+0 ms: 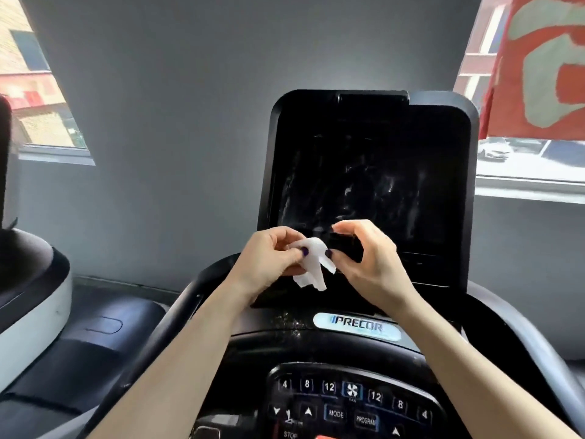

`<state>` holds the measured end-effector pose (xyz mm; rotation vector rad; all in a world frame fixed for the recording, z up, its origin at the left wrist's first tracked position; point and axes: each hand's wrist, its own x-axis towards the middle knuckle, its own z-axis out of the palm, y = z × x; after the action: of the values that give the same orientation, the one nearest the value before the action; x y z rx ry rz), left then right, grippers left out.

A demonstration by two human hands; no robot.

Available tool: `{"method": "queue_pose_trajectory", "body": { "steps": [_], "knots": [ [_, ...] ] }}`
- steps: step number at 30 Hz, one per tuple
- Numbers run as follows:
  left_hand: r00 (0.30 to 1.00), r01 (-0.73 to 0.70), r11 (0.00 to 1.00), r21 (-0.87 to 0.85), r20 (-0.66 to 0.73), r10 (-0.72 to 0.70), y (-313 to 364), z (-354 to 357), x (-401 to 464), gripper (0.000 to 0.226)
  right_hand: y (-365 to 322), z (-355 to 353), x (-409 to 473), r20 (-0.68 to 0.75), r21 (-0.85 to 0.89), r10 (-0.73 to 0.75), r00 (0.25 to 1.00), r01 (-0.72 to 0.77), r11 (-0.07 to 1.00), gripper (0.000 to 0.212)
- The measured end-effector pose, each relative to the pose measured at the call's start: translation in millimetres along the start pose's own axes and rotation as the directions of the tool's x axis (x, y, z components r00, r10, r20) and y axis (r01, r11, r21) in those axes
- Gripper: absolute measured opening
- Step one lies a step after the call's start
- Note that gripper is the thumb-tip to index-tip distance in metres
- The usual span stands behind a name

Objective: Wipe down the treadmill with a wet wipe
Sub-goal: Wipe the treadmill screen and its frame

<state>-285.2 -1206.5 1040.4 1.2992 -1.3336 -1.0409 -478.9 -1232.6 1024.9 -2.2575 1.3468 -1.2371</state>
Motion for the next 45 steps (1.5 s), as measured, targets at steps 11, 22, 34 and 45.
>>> {"method": "queue_pose_trajectory", "body": {
  "steps": [11,22,34,45],
  "knots": [
    [0.986,-0.151,0.964,0.219,0.108,0.130,8,-50,63,0.035,-7,38,56,0.232,0.026,0.066,0.971,-0.074,0.997,0.069],
    [0.946,-0.324,0.864,0.385,0.118,0.302,12,-58,106,0.042,11,57,72,-0.009,0.033,0.163,0.987,-0.163,0.986,0.009],
    [0.903,-0.376,0.857,0.352,-0.068,0.424,26,-10,160,0.036,52,22,140,-0.026,0.070,0.227,0.974,-0.225,0.972,0.008],
    [0.917,-0.379,0.872,0.310,0.001,0.398,-6,12,174,0.053,51,35,181,-0.071,0.347,0.338,0.939,-0.294,0.890,0.010]
  ]
}}
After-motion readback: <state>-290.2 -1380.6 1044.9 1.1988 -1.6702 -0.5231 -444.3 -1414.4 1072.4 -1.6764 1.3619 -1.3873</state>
